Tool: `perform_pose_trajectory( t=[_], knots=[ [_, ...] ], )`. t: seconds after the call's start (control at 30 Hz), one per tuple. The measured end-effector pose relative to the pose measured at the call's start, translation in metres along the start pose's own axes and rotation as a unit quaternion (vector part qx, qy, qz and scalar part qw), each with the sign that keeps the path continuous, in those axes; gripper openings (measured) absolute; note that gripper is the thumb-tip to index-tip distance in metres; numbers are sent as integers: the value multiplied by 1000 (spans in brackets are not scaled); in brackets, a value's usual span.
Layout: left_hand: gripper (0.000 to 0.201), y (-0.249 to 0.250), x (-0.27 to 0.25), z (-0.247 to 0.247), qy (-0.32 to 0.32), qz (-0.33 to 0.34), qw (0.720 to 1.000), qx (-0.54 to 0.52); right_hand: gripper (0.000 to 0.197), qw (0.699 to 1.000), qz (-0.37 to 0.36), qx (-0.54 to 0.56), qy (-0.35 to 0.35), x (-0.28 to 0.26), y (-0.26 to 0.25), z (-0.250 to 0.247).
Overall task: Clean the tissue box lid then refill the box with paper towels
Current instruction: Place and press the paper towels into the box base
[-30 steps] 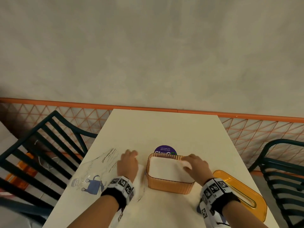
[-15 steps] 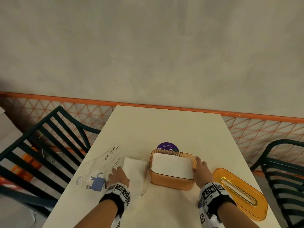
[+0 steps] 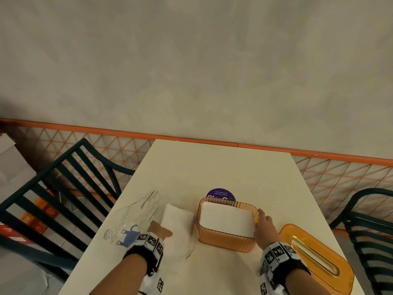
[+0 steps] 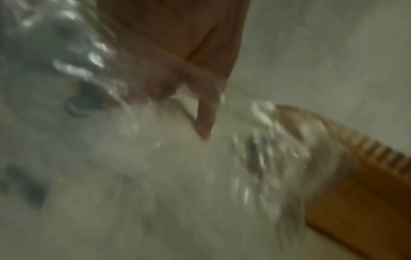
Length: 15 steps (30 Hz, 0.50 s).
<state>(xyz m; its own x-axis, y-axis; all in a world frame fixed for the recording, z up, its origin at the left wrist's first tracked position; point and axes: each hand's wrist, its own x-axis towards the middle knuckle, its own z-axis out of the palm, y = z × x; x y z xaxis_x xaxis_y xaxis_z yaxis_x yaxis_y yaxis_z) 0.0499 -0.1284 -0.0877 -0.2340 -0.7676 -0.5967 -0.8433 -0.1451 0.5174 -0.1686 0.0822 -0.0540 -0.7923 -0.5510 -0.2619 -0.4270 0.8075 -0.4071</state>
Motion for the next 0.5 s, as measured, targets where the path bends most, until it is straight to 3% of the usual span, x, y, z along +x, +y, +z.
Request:
perform_pose_trajectory(
  t=[0.1,0.17,0.3,0.4,0.5],
  knots=[
    [50,5,-8,-24,-76,35,993,-83,55,1000,1,3,-13,-1,2,-5],
    [46,9,-18,-45,-119,65,979,-156,55,1000,-8,-4,10,-1,1,-14],
    [42,14,-46,-78,-206,132,909,-337,54,985,-115,87,92,-7,-24,-43],
    [46,23,-70,-87,-247,173,856,-421,47,962,-157,224,-8,-21,-63,-60],
    [47,35,-87,-77,-281,193,831,-440,39,917,-150,339,-150,-39,-98,-63]
  ],
)
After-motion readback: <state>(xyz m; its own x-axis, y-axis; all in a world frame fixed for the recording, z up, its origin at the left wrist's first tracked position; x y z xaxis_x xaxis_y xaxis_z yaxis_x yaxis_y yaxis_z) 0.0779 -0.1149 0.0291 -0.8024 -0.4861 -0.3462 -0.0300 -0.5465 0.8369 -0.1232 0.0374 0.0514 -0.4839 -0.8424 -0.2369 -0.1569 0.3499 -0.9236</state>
